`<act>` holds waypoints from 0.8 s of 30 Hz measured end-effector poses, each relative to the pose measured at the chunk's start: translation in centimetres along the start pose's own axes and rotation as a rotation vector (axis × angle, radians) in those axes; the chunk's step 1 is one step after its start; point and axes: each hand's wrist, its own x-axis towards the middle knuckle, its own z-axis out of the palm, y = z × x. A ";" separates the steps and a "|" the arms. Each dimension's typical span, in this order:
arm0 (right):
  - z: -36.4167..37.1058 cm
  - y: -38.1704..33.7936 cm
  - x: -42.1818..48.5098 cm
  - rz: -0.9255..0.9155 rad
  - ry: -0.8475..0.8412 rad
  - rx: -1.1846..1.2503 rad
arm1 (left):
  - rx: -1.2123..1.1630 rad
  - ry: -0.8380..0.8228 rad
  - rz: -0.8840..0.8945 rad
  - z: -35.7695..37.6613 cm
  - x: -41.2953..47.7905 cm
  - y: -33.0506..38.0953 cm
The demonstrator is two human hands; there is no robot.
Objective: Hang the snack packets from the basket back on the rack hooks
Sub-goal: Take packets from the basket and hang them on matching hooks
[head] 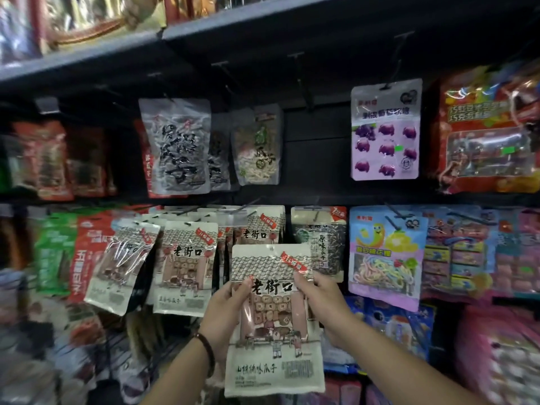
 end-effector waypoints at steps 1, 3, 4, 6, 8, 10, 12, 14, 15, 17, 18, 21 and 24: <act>0.7 -0.1 0.5 -0.019 0.005 -0.009 | 0.015 0.026 0.012 -0.4 0.6 -0.1; 2.3 -0.3 1.6 -0.029 0.027 -0.027 | 0.042 0.093 0.008 -1.0 2.0 -0.1; 3.1 -0.4 2.3 -0.034 0.035 -0.041 | 0.029 0.129 -0.002 -1.4 2.8 -0.2; 4.6 -0.6 4.1 -0.052 0.039 -0.062 | -0.009 0.154 0.017 -2.1 4.2 0.0; 6.0 -1.0 5.7 -0.082 0.049 -0.070 | -0.074 0.180 0.069 -2.6 5.8 0.2; 7.0 -1.6 7.1 -0.095 0.061 -0.094 | -0.131 0.214 0.084 -3.1 7.4 0.5; 7.8 -2.2 8.2 -0.128 0.068 -0.125 | -0.117 0.264 0.056 -3.5 9.0 0.8; 8.3 -2.5 8.9 -0.166 0.051 -0.114 | -0.067 0.278 0.056 -3.7 10.1 1.0; 8.4 -2.4 9.1 -0.193 0.039 -0.101 | -0.042 0.269 0.077 -3.9 10.4 1.0; 8.7 -2.2 9.6 -0.224 0.042 -0.096 | -0.002 0.275 0.085 -4.4 11.4 0.8; 8.9 -2.2 9.8 -0.233 0.054 -0.098 | 0.006 0.271 0.090 -4.4 11.4 1.0; 9.2 -2.3 10.6 -0.233 0.085 -0.081 | 0.023 0.244 0.106 -4.4 11.7 1.9; 9.4 -2.7 11.3 -0.211 0.101 -0.045 | 0.016 0.238 0.100 -4.8 12.7 2.2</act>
